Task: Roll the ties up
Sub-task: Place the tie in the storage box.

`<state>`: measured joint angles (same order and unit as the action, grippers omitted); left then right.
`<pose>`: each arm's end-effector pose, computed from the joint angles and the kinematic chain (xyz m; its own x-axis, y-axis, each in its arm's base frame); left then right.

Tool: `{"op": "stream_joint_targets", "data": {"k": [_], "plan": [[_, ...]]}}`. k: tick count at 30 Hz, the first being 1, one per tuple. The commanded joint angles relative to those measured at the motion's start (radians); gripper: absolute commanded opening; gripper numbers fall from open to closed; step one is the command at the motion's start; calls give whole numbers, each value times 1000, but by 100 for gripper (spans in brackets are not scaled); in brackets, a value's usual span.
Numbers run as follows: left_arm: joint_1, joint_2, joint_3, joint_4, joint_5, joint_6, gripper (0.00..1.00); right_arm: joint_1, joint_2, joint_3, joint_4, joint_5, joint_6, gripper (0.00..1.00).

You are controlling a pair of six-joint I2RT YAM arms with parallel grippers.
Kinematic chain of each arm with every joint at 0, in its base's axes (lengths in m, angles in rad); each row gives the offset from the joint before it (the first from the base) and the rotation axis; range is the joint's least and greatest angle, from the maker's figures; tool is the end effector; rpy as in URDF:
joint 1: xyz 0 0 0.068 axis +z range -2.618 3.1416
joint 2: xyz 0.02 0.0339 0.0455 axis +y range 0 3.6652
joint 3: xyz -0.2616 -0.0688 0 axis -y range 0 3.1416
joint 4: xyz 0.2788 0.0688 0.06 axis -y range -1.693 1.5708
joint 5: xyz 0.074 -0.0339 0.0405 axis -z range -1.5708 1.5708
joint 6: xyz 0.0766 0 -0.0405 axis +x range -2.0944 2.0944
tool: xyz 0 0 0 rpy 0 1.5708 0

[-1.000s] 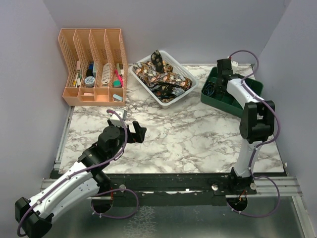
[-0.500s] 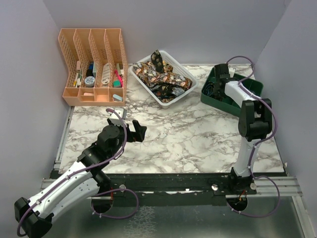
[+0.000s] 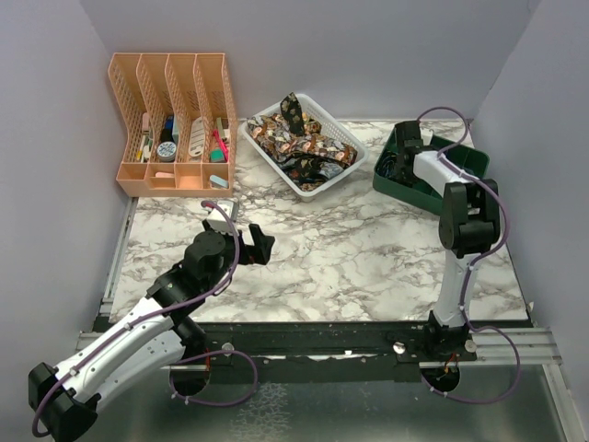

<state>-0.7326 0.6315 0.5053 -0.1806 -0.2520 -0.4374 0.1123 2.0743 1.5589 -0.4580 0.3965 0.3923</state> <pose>0.1869 -0.1425 0.2476 -0.4029 -0.1893 -0.8955 0.3315 0.8817 -0.3356 0.4999 0.0266 0.1378 -0.7162 0.2741 -0.6418 0.4181 0.9049 -0.0800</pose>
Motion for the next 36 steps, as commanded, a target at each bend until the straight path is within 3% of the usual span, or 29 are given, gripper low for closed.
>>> {"op": "stream_joint_targets", "data": {"k": [1, 10, 16, 25, 36], "plan": [[3, 4, 18, 19, 30, 2, 99, -9, 90, 7, -79, 6, 7, 0], [3, 8, 14, 26, 36, 1, 99, -1, 72, 36, -145, 7, -11, 0], [3, 23, 4, 53, 45, -1, 99, 76, 33, 90, -241, 264, 77, 1], [4, 75, 20, 56, 76, 6, 99, 84, 94, 124, -302, 184, 174, 0], [2, 67, 30, 41, 76, 10, 99, 81, 176, 122, -252, 74, 98, 1]]}}
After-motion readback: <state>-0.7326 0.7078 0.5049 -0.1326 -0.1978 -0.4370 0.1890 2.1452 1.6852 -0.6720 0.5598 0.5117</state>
